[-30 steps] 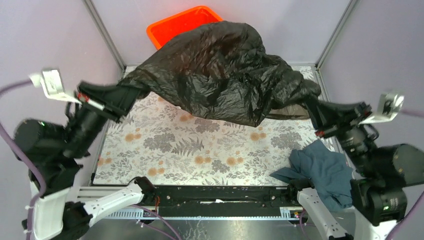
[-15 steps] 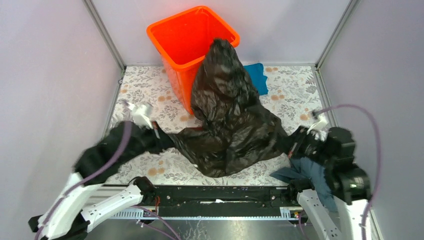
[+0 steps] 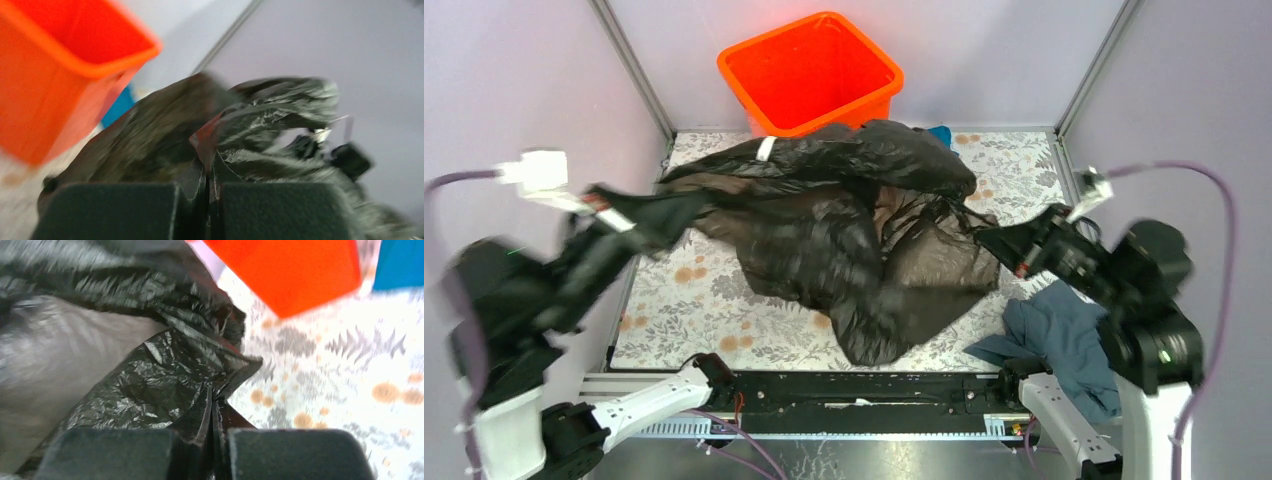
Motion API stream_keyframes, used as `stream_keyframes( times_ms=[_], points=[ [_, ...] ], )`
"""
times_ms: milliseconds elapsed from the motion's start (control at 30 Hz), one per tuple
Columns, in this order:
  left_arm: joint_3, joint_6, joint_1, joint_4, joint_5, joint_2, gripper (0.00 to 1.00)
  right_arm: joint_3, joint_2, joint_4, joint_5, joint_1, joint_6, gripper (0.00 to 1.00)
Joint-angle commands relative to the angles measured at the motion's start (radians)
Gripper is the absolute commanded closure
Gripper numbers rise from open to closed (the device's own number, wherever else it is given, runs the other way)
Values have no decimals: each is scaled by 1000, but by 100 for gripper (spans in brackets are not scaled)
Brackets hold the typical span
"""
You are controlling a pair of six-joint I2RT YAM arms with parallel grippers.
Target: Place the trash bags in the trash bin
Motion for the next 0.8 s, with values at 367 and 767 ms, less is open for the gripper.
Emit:
stream_keyframes(
  times_ms=[367,767],
  points=[
    [144,157,0,70,-104,205,100,167,185,101,14,1,-56,100],
    [549,457,0,-127,-305,354,100,439,322,-15,157,1,-150,100]
  ],
)
